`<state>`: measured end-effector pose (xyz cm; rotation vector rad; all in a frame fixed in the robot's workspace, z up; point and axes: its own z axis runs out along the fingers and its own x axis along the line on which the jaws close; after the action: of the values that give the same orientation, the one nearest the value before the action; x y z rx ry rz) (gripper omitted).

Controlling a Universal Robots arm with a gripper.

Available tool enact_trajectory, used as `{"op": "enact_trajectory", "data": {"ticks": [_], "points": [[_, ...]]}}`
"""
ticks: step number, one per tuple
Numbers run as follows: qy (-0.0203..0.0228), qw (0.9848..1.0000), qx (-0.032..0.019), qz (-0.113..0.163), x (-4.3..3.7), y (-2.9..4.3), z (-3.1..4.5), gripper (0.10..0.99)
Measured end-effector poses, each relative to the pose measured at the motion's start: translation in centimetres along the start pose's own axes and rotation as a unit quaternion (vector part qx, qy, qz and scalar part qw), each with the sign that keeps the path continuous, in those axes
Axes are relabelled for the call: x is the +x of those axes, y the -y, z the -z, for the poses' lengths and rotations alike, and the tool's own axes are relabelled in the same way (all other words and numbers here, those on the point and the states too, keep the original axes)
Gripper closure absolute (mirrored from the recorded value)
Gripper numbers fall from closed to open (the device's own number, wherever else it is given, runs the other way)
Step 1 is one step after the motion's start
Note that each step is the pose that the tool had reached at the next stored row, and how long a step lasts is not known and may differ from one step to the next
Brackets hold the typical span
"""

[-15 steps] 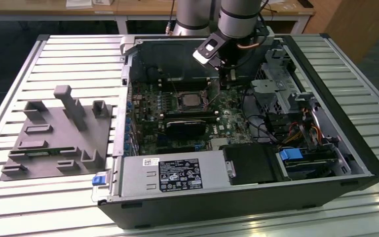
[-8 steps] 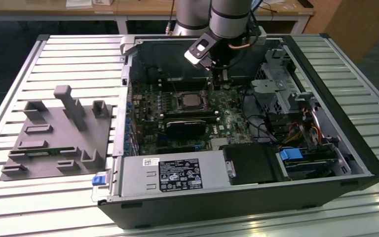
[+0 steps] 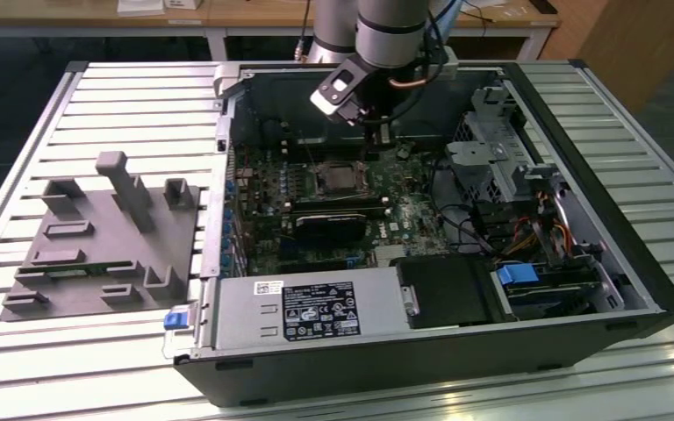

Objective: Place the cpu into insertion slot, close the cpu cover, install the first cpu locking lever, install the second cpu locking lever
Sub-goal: 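Close the cpu cover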

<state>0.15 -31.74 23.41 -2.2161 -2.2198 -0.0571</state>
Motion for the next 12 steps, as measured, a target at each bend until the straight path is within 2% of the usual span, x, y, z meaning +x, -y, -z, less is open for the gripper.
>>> {"op": "enact_trajectory", "data": {"ticks": [5,12], "points": [[-0.0003,1.0000,0.0000,0.000,0.00,0.21,0.01,0.980],[-0.0017,1.0000,0.0000,0.000,-0.05,1.06,-0.04,0.980]]}}
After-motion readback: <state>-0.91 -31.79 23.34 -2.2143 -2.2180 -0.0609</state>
